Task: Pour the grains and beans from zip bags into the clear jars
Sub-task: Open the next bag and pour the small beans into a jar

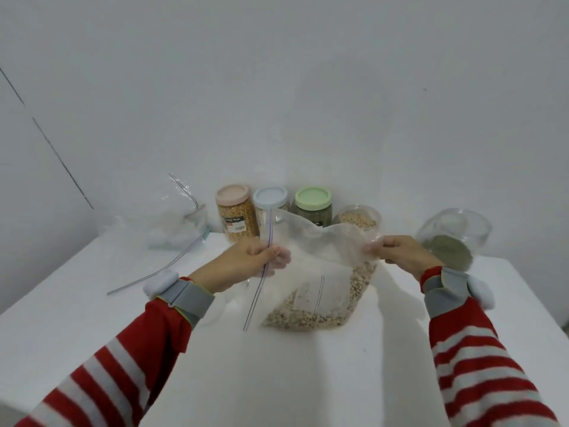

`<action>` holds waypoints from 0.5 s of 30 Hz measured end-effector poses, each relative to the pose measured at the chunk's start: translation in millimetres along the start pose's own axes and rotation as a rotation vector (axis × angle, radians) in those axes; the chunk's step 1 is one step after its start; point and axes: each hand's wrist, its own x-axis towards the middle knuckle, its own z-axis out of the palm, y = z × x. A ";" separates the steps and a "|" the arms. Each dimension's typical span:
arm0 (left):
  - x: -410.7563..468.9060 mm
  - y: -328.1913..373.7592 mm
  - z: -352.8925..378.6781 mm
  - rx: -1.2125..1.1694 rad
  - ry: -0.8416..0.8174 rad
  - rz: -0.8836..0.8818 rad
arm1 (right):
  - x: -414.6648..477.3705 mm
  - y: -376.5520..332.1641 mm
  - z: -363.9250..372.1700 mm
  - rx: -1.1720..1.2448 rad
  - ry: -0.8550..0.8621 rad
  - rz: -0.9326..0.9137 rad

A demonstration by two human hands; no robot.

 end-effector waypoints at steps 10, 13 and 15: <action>-20.5 -18.9 -5.6 -0.181 0.191 0.039 | 1.3 35.9 50.0 0.572 0.031 -0.016; -28.4 -39.6 3.5 -0.156 0.231 0.053 | 2.9 54.5 68.2 0.688 -0.018 0.065; -34.0 -60.6 8.4 0.013 0.266 0.074 | 2.4 66.4 78.6 0.793 -0.017 0.083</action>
